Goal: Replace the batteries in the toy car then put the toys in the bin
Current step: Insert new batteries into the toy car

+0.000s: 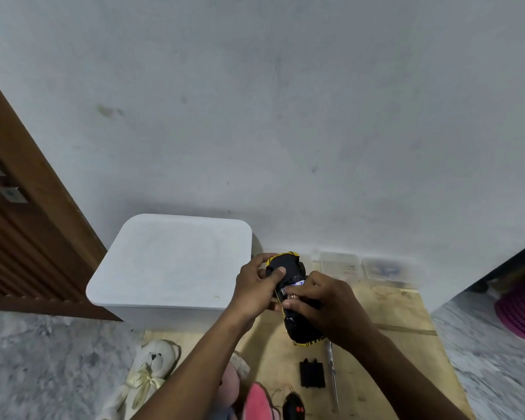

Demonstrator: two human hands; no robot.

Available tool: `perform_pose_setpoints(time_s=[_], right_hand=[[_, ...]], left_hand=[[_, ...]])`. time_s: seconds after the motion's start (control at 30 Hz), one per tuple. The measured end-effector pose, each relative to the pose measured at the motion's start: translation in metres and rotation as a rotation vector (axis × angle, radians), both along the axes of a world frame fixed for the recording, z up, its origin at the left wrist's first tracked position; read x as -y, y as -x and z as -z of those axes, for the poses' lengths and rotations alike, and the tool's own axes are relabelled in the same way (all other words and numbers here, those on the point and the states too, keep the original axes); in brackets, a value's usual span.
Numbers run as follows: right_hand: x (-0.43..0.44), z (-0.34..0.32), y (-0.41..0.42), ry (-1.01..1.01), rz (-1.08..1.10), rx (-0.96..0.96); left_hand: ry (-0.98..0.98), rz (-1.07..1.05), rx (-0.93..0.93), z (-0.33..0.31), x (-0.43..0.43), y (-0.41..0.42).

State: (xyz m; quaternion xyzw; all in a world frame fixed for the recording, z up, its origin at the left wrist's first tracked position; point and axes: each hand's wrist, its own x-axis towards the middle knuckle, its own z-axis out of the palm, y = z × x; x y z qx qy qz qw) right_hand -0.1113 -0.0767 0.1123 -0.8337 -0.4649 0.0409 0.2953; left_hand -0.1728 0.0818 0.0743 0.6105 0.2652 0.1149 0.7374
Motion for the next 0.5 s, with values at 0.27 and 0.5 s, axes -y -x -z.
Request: perform_pose_setpoints(time_s=[0.27, 0.5], right_hand=[[-0.008, 0.006, 0.010, -0.007, 0.130, -0.035], [-0.007, 0.014, 0.011, -0.015, 0.168, -0.030]], left_hand=[[-0.028, 0.000, 0.016, 0.004, 0.000, -0.001], [-0.040, 0.014, 0.020, 0.001, -0.001, 0.002]])
